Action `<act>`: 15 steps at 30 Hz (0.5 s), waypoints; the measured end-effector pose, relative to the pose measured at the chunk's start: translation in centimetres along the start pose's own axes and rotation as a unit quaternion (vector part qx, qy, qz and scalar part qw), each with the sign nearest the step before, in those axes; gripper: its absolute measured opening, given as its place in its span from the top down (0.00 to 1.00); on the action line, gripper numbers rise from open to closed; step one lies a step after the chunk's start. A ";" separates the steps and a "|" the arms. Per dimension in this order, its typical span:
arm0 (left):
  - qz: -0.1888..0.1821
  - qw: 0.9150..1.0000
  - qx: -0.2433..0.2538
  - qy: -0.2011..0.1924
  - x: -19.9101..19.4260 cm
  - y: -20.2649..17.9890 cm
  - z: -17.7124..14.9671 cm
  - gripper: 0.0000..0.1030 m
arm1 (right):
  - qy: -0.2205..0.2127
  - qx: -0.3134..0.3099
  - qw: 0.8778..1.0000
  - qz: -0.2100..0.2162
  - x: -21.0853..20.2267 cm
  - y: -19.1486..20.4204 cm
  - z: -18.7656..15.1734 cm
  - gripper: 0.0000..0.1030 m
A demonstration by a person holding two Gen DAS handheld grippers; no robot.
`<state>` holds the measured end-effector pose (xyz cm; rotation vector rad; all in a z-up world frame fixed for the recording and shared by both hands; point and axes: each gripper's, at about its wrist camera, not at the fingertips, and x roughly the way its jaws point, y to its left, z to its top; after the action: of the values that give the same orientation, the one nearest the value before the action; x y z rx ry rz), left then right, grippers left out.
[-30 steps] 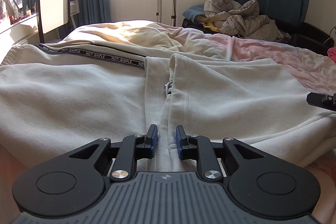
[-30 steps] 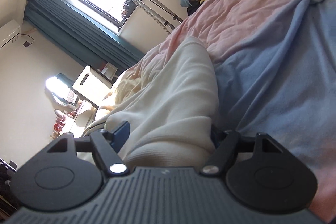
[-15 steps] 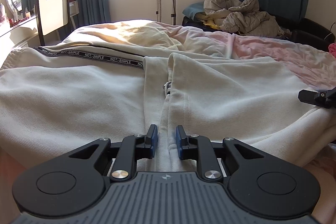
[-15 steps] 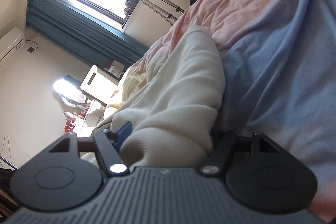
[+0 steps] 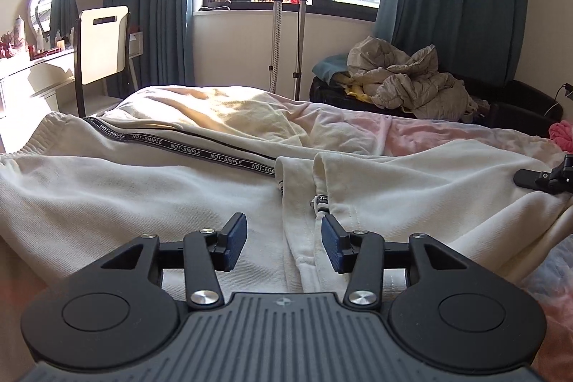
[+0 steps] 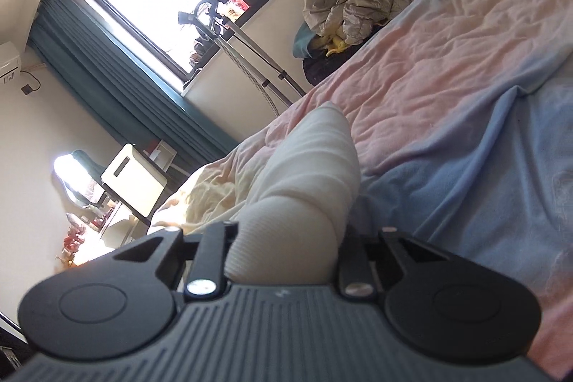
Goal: Fold clothes
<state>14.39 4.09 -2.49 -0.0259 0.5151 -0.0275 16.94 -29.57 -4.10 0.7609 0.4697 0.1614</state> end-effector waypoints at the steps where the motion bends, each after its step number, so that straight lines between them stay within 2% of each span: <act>1: 0.006 1.000 -0.003 0.002 0.2 -0.3 0.3 0.51 | -0.009 0.003 1.000 0.002 -0.5 -0.2 0.5 0.79; 4: 0.008 1.000 0.004 0.019 1.6 -2.2 0.9 0.51 | -0.033 0.022 0.999 0.009 -2.0 -1.1 2.1 0.79; 9: -0.017 0.996 0.078 0.031 4.3 -9.8 0.7 0.51 | -0.086 0.018 0.996 -0.007 -5.1 -2.2 4.3 0.79; 12: -0.015 0.992 0.115 0.039 5.5 -14.2 0.3 0.51 | -0.116 0.030 0.993 -0.014 -6.7 -3.4 5.5 0.79; 15: -0.038 0.992 0.106 0.054 6.9 -17.5 0.0 0.51 | -0.158 0.026 0.987 -0.027 -8.5 -4.2 6.8 0.79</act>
<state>20.06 -13.65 -5.37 0.1640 0.6163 -0.1575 12.44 -39.46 0.21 0.8076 0.1934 -0.0239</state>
